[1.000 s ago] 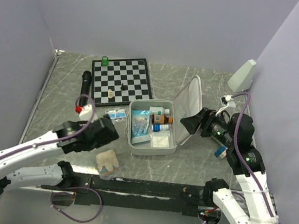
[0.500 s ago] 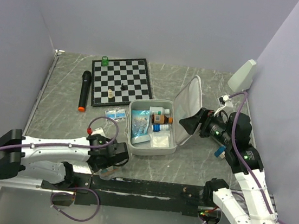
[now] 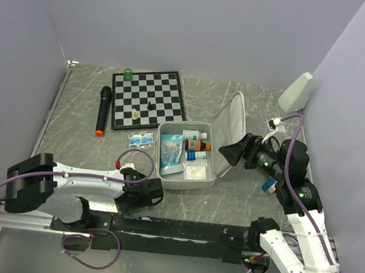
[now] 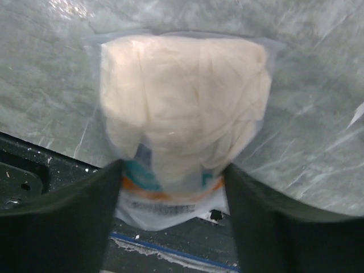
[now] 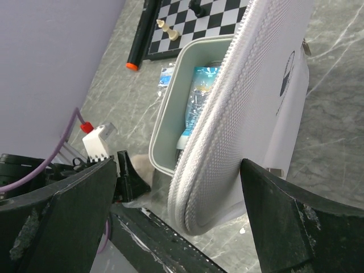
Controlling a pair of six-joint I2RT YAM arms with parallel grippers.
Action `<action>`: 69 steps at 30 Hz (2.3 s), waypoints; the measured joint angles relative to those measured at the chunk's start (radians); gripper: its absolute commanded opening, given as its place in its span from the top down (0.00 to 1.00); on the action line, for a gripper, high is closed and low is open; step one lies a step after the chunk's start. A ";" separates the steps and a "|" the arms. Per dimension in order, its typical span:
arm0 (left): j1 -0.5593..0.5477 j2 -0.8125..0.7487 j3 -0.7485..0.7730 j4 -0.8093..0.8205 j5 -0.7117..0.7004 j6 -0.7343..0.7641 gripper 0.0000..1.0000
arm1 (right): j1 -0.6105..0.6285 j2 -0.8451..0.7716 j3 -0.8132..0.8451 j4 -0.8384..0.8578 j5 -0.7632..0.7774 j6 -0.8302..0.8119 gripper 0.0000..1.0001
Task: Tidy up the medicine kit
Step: Pick up the medical item at the center of the board, then place the medical item at the medicine box.
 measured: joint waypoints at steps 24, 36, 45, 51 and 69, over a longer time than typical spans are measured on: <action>-0.077 -0.372 0.403 -0.014 -0.276 0.258 0.86 | 0.000 -0.026 -0.014 -0.006 0.007 0.003 0.02; 0.243 -0.355 0.380 0.606 -0.032 0.611 0.85 | 0.000 -0.001 0.016 0.034 -0.031 0.069 0.00; 0.340 -0.047 0.517 0.924 0.315 0.638 0.81 | -0.015 -0.012 0.018 0.121 -0.070 0.138 0.00; 0.362 0.037 0.536 1.067 0.448 0.617 0.81 | -0.018 -0.013 0.018 0.131 -0.079 0.142 0.00; 0.405 0.205 0.536 1.281 0.639 0.541 0.82 | -0.034 0.000 0.017 0.153 -0.114 0.175 0.00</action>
